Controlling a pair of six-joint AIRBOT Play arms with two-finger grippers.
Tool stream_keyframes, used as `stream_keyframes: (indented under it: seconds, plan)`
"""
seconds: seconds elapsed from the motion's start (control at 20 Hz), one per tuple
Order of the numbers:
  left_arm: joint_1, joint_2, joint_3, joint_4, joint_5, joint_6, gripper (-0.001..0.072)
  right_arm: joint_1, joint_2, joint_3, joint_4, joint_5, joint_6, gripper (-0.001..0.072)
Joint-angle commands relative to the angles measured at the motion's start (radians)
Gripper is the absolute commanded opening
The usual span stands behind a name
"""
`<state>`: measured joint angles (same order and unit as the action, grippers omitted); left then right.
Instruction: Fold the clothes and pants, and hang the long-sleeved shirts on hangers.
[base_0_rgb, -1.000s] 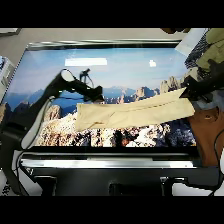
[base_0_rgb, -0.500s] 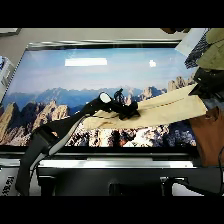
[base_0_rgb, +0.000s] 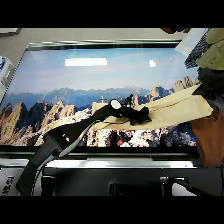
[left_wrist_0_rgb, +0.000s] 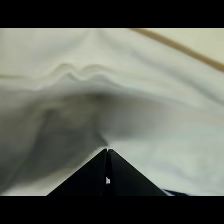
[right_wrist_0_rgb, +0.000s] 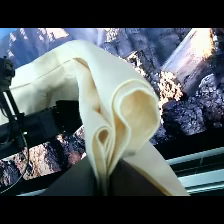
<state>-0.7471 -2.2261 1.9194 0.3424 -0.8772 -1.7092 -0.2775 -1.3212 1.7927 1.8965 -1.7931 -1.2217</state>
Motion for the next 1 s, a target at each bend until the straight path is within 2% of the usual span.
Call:
stream_keyframes:
  seconds: [0.0,0.2,0.35,0.45,0.55,0.7,0.95]
  plan:
    - [0.076,0.053,0.01,0.108,-0.176,0.011,0.0015,0.001,0.003,0.001,0.014,0.051,0.011,0.003]
    - [0.225,0.226,0.01,0.438,-0.457,-0.001,0.0017,0.058,0.0,0.0,0.084,0.18,0.109,0.0029]
    - [0.337,0.391,0.01,0.727,-0.637,-0.002,0.0017,0.211,-0.026,-0.002,0.071,0.255,0.193,0.0029]
    - [0.413,0.485,0.01,0.827,-0.722,-0.002,0.0018,0.323,-0.057,-0.002,0.047,0.301,0.267,0.0029]
    - [0.488,0.559,0.01,0.864,-0.773,-0.002,0.0019,0.441,-0.098,-0.002,0.029,0.362,0.336,0.0029]
    - [0.574,0.635,0.01,0.867,-0.784,0.006,0.0019,0.596,-0.169,-0.002,-0.002,0.445,0.426,0.003]
    - [0.665,0.666,0.01,0.867,-0.818,0.011,0.0019,0.777,-0.307,-0.002,-0.006,0.564,0.544,0.003]
